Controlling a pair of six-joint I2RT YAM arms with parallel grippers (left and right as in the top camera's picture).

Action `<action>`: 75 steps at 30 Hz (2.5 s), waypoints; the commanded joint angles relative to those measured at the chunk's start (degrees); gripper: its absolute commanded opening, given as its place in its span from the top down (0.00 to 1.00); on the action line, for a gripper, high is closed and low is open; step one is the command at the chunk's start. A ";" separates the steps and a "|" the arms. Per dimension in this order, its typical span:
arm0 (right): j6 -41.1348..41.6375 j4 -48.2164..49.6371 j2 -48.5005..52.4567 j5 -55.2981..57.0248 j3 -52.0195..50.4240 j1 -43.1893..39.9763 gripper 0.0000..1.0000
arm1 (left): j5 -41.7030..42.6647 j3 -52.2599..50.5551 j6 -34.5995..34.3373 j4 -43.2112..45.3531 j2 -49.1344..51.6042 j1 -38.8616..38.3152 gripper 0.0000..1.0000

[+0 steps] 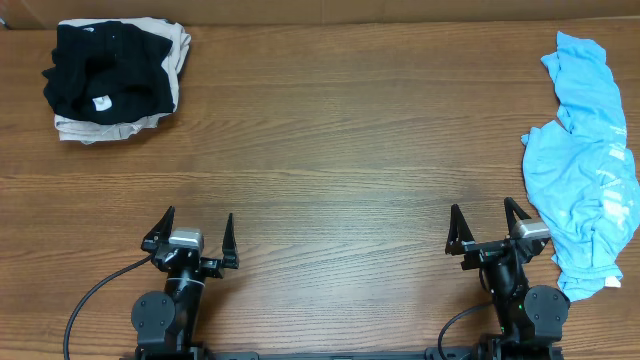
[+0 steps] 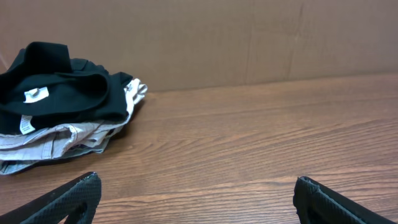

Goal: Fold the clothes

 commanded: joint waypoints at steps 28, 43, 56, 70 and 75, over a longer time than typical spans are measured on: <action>0.00 0.35 -0.68 0.15 -0.61 -0.37 0.00 | -0.39 -0.50 0.90 0.24 -0.72 0.31 0.00; 0.00 0.35 -0.68 0.15 -0.61 -0.37 0.00 | -0.42 -0.50 0.90 0.22 -0.72 0.31 0.00; -0.17 0.79 -0.68 1.57 -0.59 -0.37 0.00 | -0.98 -0.50 0.92 0.24 -0.72 0.31 0.00; -0.22 7.85 -0.68 -3.06 4.02 -0.44 0.00 | 2.86 2.91 -3.80 6.16 -0.66 0.31 0.00; -0.22 2.80 0.11 -2.84 11.47 -0.44 0.00 | 2.73 9.20 -3.04 4.94 2.03 0.31 0.00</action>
